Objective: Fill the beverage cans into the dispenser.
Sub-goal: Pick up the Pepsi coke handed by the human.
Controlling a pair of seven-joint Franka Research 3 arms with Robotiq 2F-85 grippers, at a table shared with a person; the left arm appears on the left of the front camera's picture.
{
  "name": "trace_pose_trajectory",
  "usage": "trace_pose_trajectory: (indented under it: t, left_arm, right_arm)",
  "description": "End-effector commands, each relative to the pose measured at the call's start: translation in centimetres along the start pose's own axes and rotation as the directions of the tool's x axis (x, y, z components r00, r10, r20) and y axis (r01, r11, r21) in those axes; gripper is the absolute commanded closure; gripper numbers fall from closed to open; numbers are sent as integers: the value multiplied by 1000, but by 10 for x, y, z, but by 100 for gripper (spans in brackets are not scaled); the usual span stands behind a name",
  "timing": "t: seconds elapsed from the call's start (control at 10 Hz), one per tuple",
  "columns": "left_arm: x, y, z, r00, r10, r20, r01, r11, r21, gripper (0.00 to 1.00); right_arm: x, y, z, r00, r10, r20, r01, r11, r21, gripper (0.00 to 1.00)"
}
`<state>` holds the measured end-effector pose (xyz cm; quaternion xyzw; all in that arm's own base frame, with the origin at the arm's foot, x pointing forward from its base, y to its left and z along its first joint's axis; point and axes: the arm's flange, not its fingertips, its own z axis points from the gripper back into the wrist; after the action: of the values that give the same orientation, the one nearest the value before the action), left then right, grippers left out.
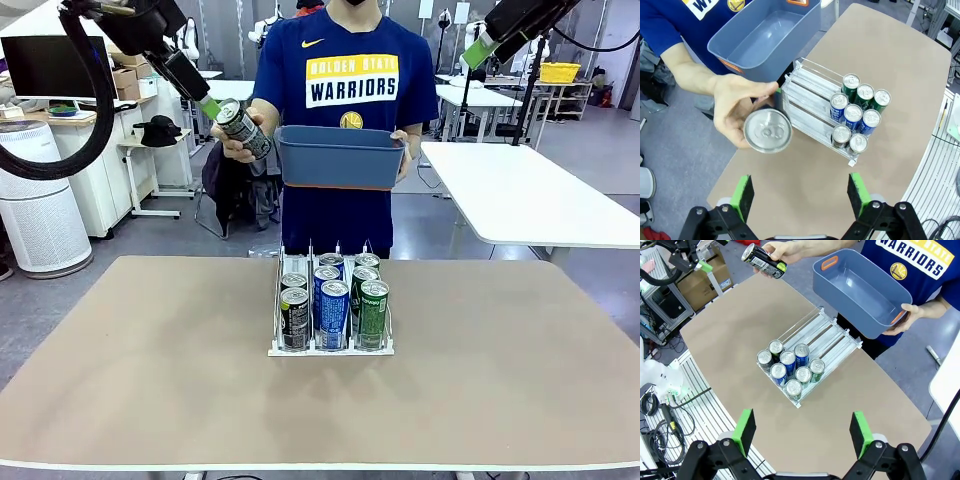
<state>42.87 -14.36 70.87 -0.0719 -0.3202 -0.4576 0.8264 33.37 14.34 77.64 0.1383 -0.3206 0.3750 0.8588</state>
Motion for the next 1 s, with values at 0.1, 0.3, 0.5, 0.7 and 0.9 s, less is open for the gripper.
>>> trace_pose_trajectory:
  t: [0.1,0.3,0.5,0.7,0.9]
  left_arm:
    - [-10,15,-17,994,-27,104,29,999,-18,0]
    - [-14,26,-33,991,-35,131,37,999,-14,0]
    - [-14,38,-43,986,-54,159,57,998,-14,0]
    - [-12,41,-49,987,-41,158,46,999,-27,0]
    - [-12,48,-57,984,-49,172,56,998,-33,0]
  right_arm:
    - [0,1,-1,1000,9,0,-9,1000,6,0]
    - [0,1,-1,1000,9,0,-9,1000,6,0]
    - [0,1,-1,1000,9,0,-9,1000,6,0]
    - [0,1,-1,1000,9,0,-9,1000,6,0]
    - [0,1,-1,1000,9,0,-9,1000,6,0]
